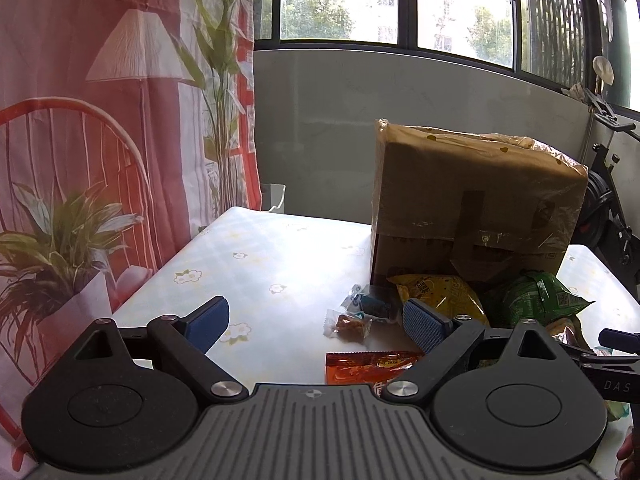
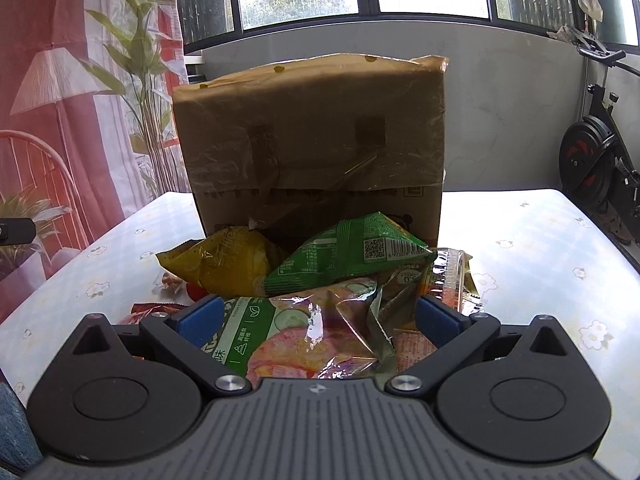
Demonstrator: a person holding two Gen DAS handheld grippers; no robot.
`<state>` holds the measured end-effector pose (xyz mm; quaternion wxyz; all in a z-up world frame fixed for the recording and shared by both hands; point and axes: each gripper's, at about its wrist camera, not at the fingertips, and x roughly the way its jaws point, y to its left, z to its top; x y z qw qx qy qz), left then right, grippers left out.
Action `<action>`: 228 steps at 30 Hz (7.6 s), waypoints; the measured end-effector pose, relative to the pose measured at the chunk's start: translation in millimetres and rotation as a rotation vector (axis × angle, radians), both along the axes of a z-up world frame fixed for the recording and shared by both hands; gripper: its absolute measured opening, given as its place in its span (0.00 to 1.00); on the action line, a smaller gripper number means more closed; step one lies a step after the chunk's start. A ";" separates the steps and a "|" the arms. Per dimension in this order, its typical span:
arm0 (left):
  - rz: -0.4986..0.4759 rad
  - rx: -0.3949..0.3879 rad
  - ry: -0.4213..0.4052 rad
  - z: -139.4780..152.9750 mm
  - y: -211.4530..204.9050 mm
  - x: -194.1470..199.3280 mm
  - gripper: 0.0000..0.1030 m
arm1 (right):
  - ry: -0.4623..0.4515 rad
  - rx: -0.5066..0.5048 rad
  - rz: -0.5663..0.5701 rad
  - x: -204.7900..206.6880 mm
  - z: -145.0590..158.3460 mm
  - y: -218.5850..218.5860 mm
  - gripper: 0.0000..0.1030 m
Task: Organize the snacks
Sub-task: 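Grasp the orange corn-chip bag with the left tool while the right tool grasps the pink-green chip bag, then lift both bags and drop them into the box, opening both tools, then grasp the yellow bag with the left tool while the right tool grasps the green chip bag, then carry both bags over the box and release them inside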
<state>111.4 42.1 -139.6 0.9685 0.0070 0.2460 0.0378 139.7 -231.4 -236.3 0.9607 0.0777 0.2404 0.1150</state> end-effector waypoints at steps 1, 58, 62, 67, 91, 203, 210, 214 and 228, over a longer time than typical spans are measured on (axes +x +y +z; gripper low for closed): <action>-0.006 0.003 0.003 -3.5 -0.4 1.2 0.93 | 0.004 0.011 0.006 1.0 -2.1 -0.4 1.00; -0.237 -0.199 0.256 -97.0 -17.0 37.8 0.56 | -0.043 0.112 0.074 -21.4 6.5 -16.5 0.62; -0.257 -0.197 0.234 -90.0 -18.2 33.2 0.42 | -0.048 0.116 0.073 -22.5 7.1 -19.0 0.62; -0.201 -0.145 0.168 -69.7 -10.9 23.0 0.41 | -0.069 0.115 0.058 -27.3 11.6 -23.9 0.62; -0.114 -0.059 -0.121 42.4 14.2 35.2 0.41 | -0.267 0.085 -0.056 -30.0 71.0 -62.5 0.62; -0.326 -0.412 0.343 -98.9 -32.7 195.4 0.62 | 0.273 0.261 0.042 126.9 -14.9 -57.8 0.76; -0.331 -0.340 0.305 -77.1 -34.8 175.3 0.58 | 0.246 0.244 0.098 115.7 -7.1 -51.4 0.74; -0.332 -0.306 0.258 -55.8 -31.8 161.3 0.58 | 0.217 0.241 0.112 104.0 3.0 -54.8 0.73; -0.240 -0.203 0.163 -6.9 -11.8 124.4 0.58 | 0.099 0.178 0.070 68.8 40.8 -68.9 0.73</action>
